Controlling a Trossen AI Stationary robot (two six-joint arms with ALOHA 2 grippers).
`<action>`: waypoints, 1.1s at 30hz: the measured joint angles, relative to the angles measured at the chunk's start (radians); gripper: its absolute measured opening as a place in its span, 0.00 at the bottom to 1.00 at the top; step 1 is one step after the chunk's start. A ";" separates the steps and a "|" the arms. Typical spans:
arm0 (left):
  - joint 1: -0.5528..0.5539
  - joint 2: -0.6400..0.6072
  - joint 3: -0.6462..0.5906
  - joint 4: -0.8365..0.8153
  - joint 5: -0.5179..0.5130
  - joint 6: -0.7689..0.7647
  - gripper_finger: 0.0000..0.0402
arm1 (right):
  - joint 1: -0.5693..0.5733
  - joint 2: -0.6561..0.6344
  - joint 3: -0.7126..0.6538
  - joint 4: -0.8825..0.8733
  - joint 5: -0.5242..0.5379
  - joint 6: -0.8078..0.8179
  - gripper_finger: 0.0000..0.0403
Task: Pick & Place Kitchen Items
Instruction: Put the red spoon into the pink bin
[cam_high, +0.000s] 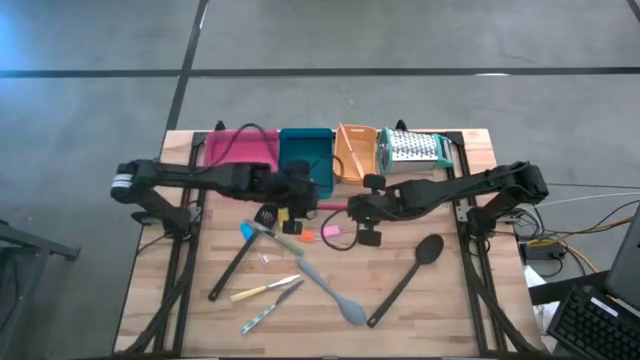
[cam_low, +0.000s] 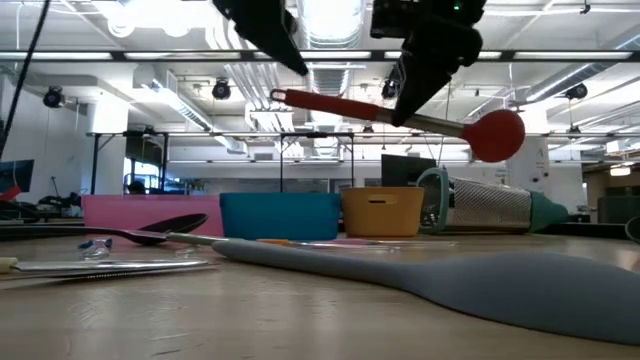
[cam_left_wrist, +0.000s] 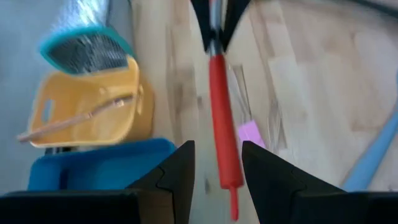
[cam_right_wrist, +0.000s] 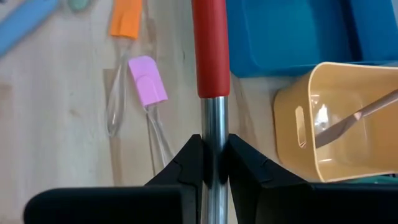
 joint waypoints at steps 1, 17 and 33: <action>0.000 0.025 0.019 -0.023 0.001 0.002 0.34 | -0.001 0.010 0.013 -0.007 0.000 -0.001 0.09; 0.000 0.185 0.090 -0.074 -0.075 0.015 0.33 | 0.000 0.021 0.064 -0.011 0.002 -0.015 0.09; 0.000 0.169 0.107 -0.079 -0.103 0.034 0.13 | 0.000 0.015 0.065 -0.022 0.000 0.025 0.17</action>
